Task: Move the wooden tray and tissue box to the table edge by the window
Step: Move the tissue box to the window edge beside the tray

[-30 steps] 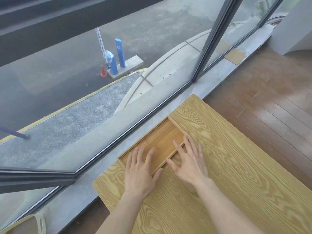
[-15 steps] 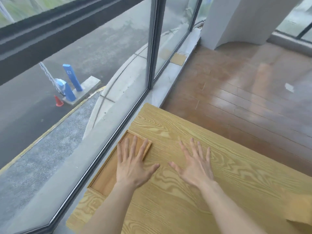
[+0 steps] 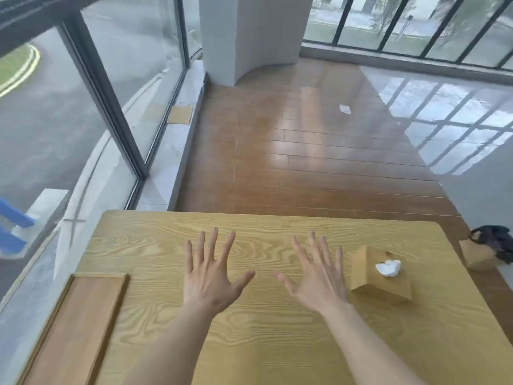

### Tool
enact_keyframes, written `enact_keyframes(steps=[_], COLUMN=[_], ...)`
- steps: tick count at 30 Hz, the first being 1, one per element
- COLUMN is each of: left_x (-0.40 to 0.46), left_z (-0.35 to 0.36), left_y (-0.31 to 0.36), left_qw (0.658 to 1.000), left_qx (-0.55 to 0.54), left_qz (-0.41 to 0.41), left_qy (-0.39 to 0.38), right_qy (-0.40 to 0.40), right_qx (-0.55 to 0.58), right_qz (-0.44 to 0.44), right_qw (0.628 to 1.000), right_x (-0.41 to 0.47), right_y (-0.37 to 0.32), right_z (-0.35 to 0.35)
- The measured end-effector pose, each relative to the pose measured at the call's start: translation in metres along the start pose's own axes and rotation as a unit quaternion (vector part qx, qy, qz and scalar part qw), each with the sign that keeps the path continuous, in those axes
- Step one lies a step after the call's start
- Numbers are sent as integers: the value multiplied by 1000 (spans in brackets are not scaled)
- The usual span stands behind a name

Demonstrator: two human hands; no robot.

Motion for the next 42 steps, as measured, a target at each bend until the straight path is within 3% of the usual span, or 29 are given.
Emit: enact_keyframes(steps=[9,14,18,22,29,42], left_x=[63,90,106,117,126,119], left_z=[53,86,108,127,149,152], left_y=[157,228,264,287,303,300], left_qw=[995,991,979,950,869,848], left_qx=[8,-45,-154,-276,-434,-467], left_qz=[88,94,51,-17,-168,-189], left_qy=[-52,-82,-125,-142,-168,-163], right_qy=[28,41,8,-62,-143,-138], right_qx=[147,265,351,450,534,533], right_qz=[108,177,250,291,330,341], right_qw=[983,947,902,842,765,762], right_x=[20,24,31,41,50,53], right_y=[176,247,283,298,302,293], right_z=[5,13,23,38,61,61])
Point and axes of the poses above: each hand's wrist, its own x-axis towards the middle knuckle, its own z-axis out of the palm, y = z × x, the point moved 1 cm from there along x, towards the middle knuckle, and after that the axes turned 11 degrees about z, right-handed, at the moved point
